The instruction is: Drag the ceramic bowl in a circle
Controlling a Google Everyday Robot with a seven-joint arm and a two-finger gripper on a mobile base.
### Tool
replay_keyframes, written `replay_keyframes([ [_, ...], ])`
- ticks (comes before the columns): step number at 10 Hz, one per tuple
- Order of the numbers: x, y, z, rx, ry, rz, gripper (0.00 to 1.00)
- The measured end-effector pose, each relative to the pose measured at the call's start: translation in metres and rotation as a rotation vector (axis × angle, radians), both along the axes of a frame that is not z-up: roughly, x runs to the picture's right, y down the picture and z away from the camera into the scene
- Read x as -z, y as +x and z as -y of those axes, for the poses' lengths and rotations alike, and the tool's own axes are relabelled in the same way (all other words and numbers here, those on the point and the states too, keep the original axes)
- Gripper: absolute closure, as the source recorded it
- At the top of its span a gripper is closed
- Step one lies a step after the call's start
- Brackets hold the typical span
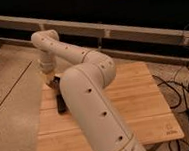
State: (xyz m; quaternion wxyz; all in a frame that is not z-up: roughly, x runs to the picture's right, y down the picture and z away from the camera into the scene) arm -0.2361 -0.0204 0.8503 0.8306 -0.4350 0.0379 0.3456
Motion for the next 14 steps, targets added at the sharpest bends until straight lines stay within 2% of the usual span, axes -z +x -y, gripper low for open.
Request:
replay_keyframes([
  [1, -0.003, 0.005, 0.002, -0.008, -0.001, -0.006, 1.0],
  [4, -0.027, 0.008, 0.002, 0.029, -0.014, 0.009, 1.0],
  [6, -0.044, -0.002, 0.0, 0.073, -0.017, 0.031, 1.0],
  [9, -0.054, -0.02, 0.002, 0.11, -0.011, 0.07, 1.0],
  [11, -0.053, -0.037, 0.002, 0.118, -0.008, 0.102, 1.0],
  [13, -0.041, -0.079, -0.001, 0.096, -0.007, 0.171, 1.0],
  [14, -0.039, -0.088, -0.001, 0.084, -0.005, 0.185, 1.0],
])
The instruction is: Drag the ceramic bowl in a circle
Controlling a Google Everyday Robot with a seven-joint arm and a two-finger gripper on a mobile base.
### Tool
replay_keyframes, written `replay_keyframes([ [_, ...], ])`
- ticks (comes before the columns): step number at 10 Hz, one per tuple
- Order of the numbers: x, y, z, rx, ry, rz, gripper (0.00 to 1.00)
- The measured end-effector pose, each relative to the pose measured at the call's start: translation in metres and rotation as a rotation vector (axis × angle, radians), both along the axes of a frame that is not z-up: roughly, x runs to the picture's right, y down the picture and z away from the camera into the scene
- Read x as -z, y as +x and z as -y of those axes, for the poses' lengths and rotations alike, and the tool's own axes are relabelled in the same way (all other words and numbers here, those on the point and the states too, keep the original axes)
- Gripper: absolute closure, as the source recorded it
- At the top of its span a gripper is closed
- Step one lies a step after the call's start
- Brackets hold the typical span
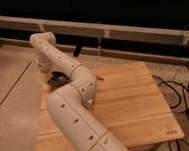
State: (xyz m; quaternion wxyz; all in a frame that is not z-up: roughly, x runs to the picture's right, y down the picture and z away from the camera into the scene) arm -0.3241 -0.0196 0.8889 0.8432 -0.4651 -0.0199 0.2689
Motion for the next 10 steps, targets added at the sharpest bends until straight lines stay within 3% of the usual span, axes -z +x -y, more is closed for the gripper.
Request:
replay_keyframes([
  [3, 0.009, -0.028, 0.004, -0.047, 0.003, 0.042, 1.0],
  [6, 0.014, -0.033, 0.013, -0.079, 0.013, 0.039, 1.0],
  [10, 0.028, -0.047, 0.024, -0.078, 0.046, 0.043, 1.0],
])
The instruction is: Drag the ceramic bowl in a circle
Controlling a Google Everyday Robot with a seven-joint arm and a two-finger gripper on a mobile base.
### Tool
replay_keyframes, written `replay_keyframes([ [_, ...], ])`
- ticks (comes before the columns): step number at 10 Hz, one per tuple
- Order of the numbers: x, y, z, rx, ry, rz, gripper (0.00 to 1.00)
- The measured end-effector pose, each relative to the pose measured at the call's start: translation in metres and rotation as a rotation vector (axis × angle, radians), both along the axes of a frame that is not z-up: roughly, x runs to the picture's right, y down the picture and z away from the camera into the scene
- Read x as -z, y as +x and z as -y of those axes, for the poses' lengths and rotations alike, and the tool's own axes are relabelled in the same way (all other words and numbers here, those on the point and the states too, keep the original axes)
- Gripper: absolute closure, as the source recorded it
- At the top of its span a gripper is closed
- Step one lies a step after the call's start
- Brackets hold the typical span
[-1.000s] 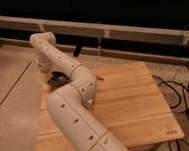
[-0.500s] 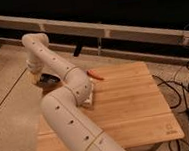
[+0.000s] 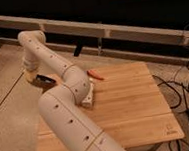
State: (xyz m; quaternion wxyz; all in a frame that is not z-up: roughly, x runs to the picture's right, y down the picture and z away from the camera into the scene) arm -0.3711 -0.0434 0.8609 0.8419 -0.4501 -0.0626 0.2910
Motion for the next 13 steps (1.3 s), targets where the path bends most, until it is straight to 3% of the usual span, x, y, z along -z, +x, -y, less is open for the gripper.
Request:
replay_keyframes([
  [2, 0.002, 0.008, 0.004, -0.002, 0.009, -0.031, 1.0],
  [4, -0.002, 0.032, 0.001, -0.003, -0.005, -0.106, 1.0],
  [10, -0.002, 0.032, -0.002, 0.007, -0.008, -0.111, 1.0],
  [13, -0.008, 0.023, -0.043, 0.075, -0.058, -0.122, 1.0],
])
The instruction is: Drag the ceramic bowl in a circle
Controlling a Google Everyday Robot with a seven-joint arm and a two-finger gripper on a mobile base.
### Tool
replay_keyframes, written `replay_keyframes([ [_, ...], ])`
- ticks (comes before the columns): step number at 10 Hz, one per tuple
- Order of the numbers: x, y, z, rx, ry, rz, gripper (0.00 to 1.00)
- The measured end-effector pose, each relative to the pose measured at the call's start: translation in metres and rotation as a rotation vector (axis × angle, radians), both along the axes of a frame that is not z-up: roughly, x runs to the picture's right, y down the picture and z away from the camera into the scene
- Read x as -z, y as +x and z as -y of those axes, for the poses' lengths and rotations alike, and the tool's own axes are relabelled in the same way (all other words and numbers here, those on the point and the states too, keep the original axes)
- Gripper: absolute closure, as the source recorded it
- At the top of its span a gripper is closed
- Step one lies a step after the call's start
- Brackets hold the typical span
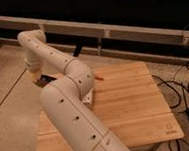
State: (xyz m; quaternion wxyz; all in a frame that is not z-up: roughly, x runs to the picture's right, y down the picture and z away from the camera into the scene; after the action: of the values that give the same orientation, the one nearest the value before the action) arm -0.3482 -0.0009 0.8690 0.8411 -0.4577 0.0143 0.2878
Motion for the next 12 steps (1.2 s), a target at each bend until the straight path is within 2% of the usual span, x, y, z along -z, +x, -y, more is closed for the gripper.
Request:
replay_keyframes([
  [1, -0.003, 0.01, -0.01, -0.008, -0.023, -0.039, 1.0],
  [4, -0.003, 0.051, -0.025, -0.044, -0.078, -0.165, 1.0],
  [8, -0.004, 0.106, -0.033, -0.062, -0.119, -0.303, 1.0],
  [10, -0.013, 0.124, -0.02, -0.069, -0.103, -0.319, 1.0],
  [12, -0.025, 0.133, -0.006, -0.059, -0.087, -0.302, 1.0],
])
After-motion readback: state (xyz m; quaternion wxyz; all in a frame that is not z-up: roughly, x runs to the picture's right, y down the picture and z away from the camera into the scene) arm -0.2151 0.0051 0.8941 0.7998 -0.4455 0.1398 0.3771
